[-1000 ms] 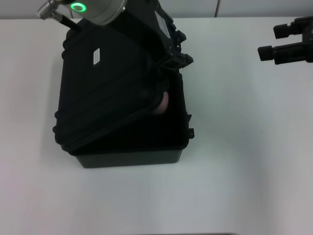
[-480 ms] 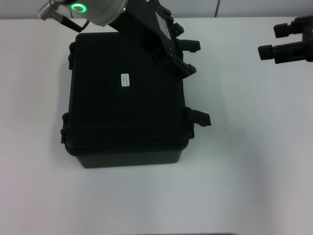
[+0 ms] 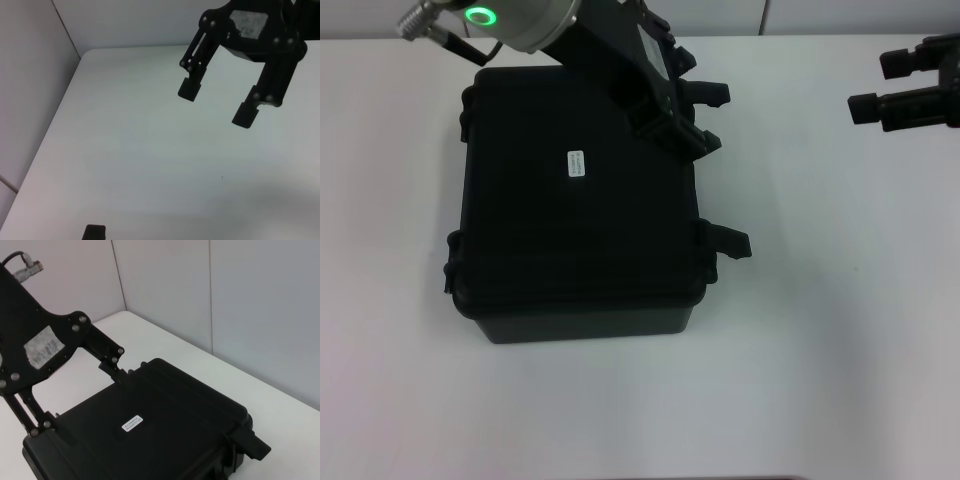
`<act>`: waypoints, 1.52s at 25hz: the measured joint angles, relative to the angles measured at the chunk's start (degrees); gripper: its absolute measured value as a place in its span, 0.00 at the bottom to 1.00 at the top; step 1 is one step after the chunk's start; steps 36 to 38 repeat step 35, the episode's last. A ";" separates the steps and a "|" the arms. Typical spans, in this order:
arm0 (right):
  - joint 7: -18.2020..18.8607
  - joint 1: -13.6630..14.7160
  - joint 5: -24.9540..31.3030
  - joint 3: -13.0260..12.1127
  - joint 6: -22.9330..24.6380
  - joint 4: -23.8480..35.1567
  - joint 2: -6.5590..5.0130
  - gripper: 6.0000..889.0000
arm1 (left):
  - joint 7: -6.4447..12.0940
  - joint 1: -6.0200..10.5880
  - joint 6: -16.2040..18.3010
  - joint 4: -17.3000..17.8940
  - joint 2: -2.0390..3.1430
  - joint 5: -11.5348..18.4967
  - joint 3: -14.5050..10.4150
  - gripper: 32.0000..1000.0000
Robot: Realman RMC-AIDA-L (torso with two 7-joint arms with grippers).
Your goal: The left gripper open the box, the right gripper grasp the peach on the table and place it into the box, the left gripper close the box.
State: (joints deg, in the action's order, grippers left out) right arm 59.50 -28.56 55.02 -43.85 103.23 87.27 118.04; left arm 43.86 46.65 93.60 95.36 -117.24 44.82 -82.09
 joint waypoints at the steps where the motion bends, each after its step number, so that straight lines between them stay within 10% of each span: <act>1: 0.00 0.00 0.00 0.00 0.01 0.00 0.00 0.83 | 0.00 -0.02 0.00 0.00 0.00 0.00 0.00 0.86; 38: -0.32 0.35 0.00 0.18 0.23 0.62 -0.09 0.83 | 0.00 -0.68 0.09 0.25 -0.03 0.18 -0.62 0.86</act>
